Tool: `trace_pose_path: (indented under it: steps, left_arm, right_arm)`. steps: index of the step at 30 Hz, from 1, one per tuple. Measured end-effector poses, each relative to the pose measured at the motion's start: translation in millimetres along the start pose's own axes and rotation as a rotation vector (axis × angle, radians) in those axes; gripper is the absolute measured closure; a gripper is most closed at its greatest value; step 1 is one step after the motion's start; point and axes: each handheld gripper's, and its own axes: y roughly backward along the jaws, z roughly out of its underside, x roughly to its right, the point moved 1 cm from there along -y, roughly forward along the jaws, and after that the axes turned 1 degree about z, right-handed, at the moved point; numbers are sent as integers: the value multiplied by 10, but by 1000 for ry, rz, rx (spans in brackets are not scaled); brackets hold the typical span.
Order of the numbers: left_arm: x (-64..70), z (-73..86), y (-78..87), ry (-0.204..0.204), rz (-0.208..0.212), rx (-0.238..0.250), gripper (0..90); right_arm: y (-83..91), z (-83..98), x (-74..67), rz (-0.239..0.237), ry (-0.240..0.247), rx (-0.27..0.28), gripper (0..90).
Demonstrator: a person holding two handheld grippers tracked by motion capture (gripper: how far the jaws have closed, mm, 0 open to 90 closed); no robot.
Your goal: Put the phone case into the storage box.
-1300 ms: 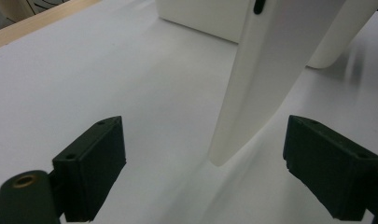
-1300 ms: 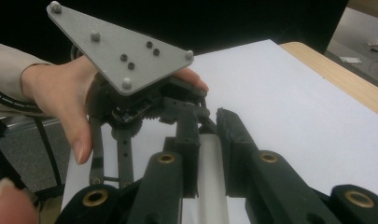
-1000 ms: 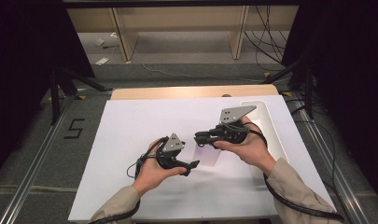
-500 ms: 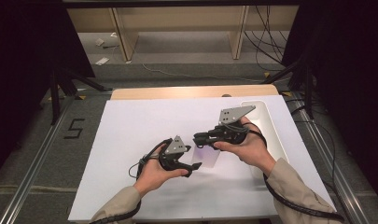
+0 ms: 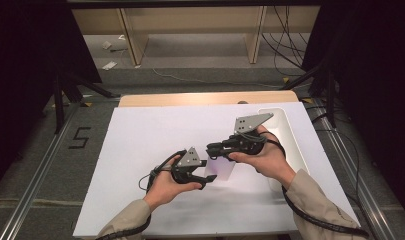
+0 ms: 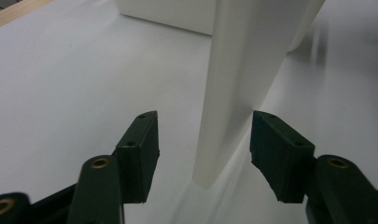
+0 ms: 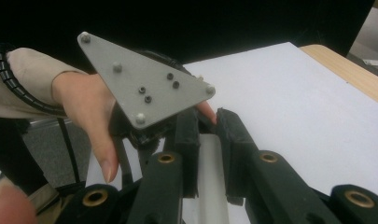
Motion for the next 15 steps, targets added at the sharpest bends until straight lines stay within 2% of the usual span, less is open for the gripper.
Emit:
trace_pose_path:
  steps: [6,15]
  left_arm:
    - [26,2,-12,-35,29,-7,580]
    - [46,-4,-1,-75,61,-15,685]
  right_arm:
    - [1,1,3,-7,5,2,801]
    - [-3,0,-7,-41,22,-1,801]
